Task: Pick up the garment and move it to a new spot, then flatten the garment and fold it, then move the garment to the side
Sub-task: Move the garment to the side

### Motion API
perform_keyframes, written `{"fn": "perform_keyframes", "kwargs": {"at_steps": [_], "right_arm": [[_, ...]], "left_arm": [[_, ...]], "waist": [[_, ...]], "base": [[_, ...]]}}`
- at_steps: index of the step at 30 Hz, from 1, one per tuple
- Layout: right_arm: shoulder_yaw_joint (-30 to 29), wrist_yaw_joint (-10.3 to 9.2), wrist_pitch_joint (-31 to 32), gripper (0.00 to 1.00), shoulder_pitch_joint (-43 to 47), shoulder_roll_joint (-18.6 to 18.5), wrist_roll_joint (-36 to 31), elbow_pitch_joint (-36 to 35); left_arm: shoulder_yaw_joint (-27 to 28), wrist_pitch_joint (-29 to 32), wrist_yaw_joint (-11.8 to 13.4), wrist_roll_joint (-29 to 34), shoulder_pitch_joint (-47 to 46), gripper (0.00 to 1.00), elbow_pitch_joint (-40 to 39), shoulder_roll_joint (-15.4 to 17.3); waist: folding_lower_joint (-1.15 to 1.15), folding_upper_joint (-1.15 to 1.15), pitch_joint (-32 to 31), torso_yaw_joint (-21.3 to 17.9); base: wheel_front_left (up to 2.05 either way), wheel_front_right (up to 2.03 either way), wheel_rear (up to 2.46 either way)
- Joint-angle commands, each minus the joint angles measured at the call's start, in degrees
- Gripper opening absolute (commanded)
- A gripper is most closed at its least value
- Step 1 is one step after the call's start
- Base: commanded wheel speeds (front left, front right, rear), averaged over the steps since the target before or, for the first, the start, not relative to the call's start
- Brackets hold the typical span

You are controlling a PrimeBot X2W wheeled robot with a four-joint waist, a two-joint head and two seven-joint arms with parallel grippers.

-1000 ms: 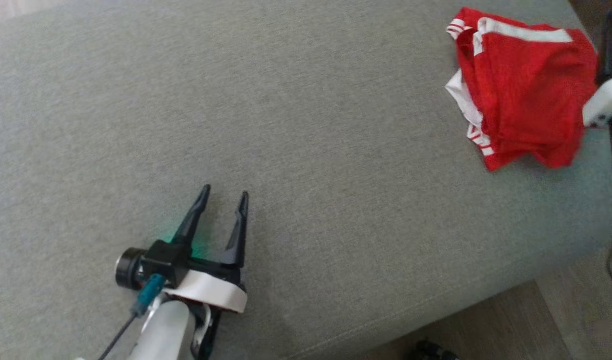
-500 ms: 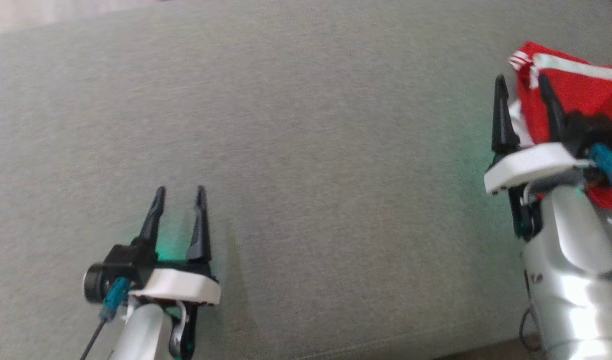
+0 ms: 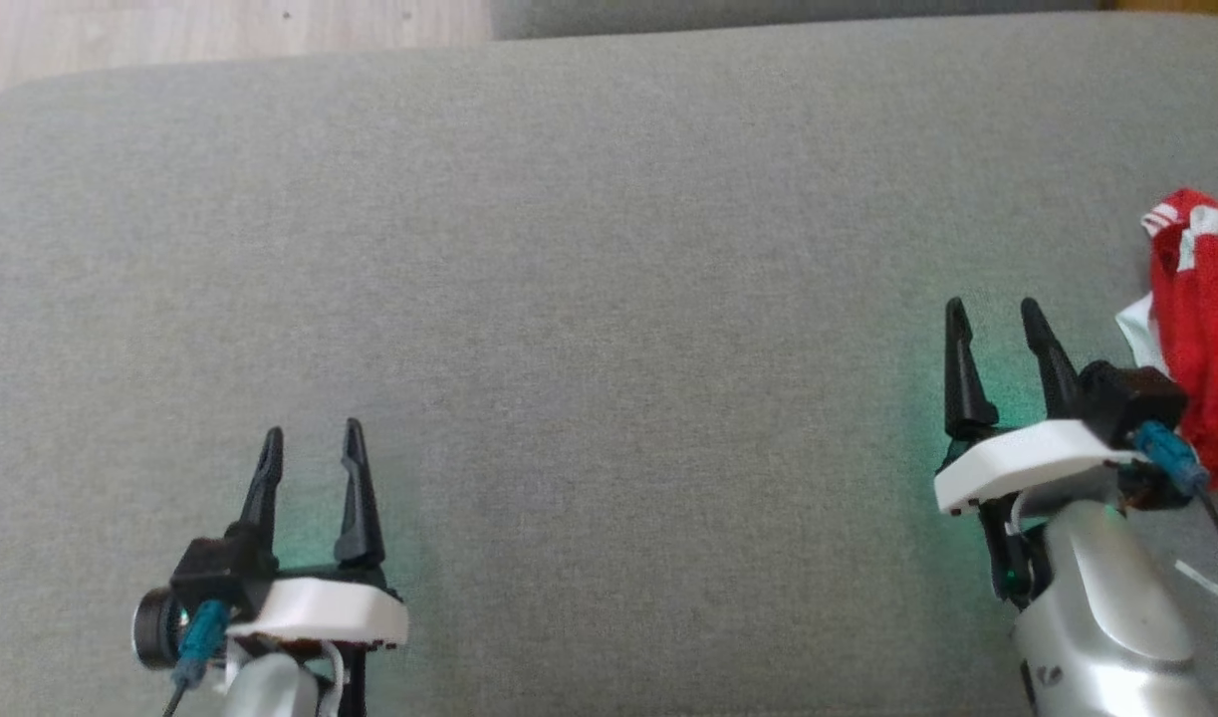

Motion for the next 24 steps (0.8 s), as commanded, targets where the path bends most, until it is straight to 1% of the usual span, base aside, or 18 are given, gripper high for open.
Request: {"fn": "perform_keyframes", "kwargs": {"at_steps": [1, 6, 10, 18, 24], "right_arm": [[1.86, -0.04, -0.37, 1.00, -0.03, 0.17, 0.45, -1.94], [3.53, -0.04, -0.37, 1.00, 1.26, 0.17, 1.59, -1.97], [4.65, -0.04, -0.37, 1.00, 2.24, 0.18, 2.52, -1.81], [6.24, -0.04, -0.37, 1.00, 4.62, 0.18, 4.04, -2.17], [6.76, -0.04, -0.37, 1.00, 5.92, 0.18, 4.94, -3.11]], "left_arm": [[2.24, -0.14, 0.52, 0.40, -0.60, 1.00, -1.76, 0.42], [3.10, -0.14, 0.97, 1.21, 0.20, 1.00, -1.69, 0.42], [3.78, -0.14, 0.85, 1.33, 1.14, 1.00, -2.31, 0.42], [4.69, -0.14, 0.07, 1.81, 3.53, 1.00, -1.40, 0.42], [5.33, -0.14, -1.08, -0.32, 4.54, 1.00, -0.53, 0.42]], "waist": [[0.01, 0.00, -0.96, 0.67], [0.01, 0.00, -2.90, 1.11], [0.01, 0.00, -4.54, 1.06], [0.01, 0.00, -8.11, 0.48], [0.01, 0.00, -9.35, 0.18]], "base": [[0.00, 0.00, 0.00], [0.00, 0.00, 0.00], [0.00, 0.00, 0.00], [0.00, 0.00, 0.00], [0.00, 0.00, 0.00]]}}
